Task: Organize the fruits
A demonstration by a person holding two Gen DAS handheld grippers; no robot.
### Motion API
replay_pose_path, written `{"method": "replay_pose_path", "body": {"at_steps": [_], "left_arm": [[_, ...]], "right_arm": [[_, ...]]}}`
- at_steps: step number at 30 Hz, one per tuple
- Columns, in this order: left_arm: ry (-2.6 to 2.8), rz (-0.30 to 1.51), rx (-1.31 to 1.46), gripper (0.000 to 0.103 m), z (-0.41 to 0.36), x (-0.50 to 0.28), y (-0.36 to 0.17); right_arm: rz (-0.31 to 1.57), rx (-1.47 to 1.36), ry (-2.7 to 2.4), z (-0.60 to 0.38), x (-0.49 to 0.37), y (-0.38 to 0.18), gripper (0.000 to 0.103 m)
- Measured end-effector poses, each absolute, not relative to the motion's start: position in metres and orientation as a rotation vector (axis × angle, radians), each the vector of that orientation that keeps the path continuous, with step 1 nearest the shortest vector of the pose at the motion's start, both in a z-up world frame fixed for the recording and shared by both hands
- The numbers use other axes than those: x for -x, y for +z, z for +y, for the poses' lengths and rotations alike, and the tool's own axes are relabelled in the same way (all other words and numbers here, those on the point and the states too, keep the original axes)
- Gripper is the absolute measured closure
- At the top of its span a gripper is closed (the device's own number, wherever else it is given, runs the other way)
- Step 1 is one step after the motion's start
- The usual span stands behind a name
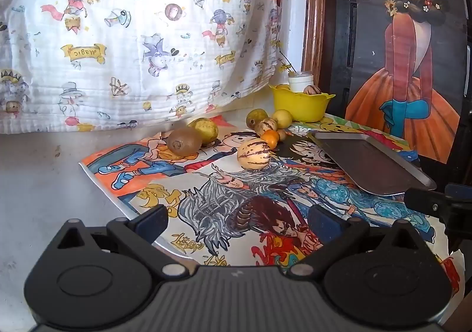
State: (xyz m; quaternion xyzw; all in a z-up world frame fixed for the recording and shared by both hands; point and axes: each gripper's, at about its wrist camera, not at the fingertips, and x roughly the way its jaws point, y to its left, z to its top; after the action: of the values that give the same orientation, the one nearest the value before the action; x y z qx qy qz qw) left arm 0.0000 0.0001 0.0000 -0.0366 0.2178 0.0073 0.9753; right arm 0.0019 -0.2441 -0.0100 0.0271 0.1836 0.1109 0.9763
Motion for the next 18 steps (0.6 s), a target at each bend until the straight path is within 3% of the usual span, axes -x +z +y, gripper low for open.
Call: {"method": "replay_pose_path", "body": {"at_steps": [18], "left_arm": [[0.017, 0.442, 0.069, 0.0, 0.0, -0.0001, 0.0]], "right_arm": [[0.376, -0.049, 0.223, -0.2437, -0.0029, -0.0077, 0.0]]}}
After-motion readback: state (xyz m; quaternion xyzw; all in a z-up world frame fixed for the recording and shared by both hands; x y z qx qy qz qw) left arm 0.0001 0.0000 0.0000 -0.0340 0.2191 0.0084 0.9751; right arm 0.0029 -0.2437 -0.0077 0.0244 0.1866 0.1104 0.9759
